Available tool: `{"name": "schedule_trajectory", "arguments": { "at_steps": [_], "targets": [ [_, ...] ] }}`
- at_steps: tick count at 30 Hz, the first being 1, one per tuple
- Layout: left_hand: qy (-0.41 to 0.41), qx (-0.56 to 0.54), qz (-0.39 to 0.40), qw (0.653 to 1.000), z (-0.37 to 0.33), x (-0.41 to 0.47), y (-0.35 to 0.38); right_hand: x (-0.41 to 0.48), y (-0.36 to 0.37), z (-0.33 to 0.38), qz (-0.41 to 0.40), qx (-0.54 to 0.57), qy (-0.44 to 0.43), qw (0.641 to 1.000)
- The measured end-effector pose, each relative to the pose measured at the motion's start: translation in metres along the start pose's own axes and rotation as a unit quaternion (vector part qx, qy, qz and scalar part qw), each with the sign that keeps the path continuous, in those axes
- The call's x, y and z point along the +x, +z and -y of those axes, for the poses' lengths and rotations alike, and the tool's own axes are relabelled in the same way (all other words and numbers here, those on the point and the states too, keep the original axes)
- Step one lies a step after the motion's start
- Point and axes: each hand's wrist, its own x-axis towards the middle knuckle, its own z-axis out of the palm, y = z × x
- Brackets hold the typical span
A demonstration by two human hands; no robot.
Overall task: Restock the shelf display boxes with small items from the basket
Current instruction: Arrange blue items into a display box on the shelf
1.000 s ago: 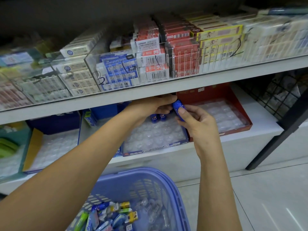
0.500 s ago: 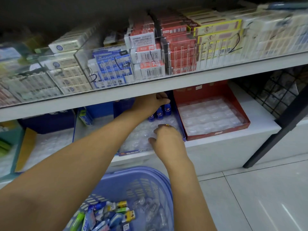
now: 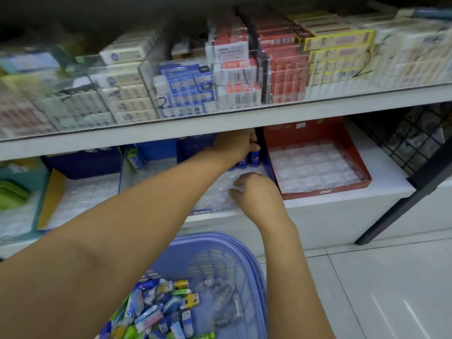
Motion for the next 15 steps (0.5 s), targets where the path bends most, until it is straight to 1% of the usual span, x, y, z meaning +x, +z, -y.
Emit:
{"name": "schedule_trajectory", "arguments": {
  "at_steps": [2, 3, 5, 6, 7, 8, 9, 10, 11, 12, 13, 14, 15],
  "targets": [
    [-0.009, 0.035, 0.006, 0.999, -0.001, -0.018, -0.008, -0.006, -0.006, 0.004, -0.012, 0.036, 0.007, 0.999],
    [0.002, 0.049, -0.018, 0.999, -0.001, -0.032, -0.014, -0.010, -0.008, 0.007, -0.028, 0.050, 0.004, 0.998],
    [0.036, 0.050, -0.116, 0.991, 0.007, -0.073, -0.028, -0.020, -0.010, 0.020, -0.040, 0.081, -0.013, 0.996],
    [0.043, 0.038, -0.165, 0.985, 0.017, -0.097, -0.033, -0.025, -0.008, 0.028, -0.020, 0.094, -0.023, 0.995],
    [0.038, 0.018, -0.193, 0.980, 0.029, -0.124, -0.037, -0.029, -0.005, 0.039, 0.016, 0.097, -0.033, 0.995],
    [0.015, 0.003, -0.186, 0.982, 0.044, -0.152, -0.038, -0.034, 0.001, 0.050, 0.063, 0.093, -0.043, 0.993],
    [-0.022, 0.003, -0.148, 0.989, 0.060, -0.178, -0.035, -0.038, 0.010, 0.062, 0.119, 0.085, -0.052, 0.988],
    [-0.070, 0.020, -0.087, 0.994, 0.079, -0.204, -0.030, -0.042, 0.024, 0.072, 0.182, 0.068, -0.065, 0.979],
    [-0.123, 0.040, -0.013, 0.992, 0.099, -0.227, -0.023, -0.047, 0.042, 0.080, 0.247, 0.040, -0.078, 0.965],
    [-0.178, 0.057, 0.063, 0.980, 0.119, -0.249, -0.014, -0.053, 0.062, 0.087, 0.309, 0.010, -0.085, 0.947],
    [-0.227, 0.070, 0.140, 0.961, 0.137, -0.269, -0.004, -0.061, 0.085, 0.090, 0.365, -0.014, -0.081, 0.927],
    [-0.264, 0.083, 0.222, 0.935, 0.153, -0.288, 0.007, -0.070, 0.108, 0.091, 0.413, -0.029, -0.074, 0.907],
    [-0.283, 0.100, 0.306, 0.904, 0.167, -0.306, 0.018, -0.079, 0.131, 0.089, 0.453, -0.040, -0.069, 0.888]
  ]
}}
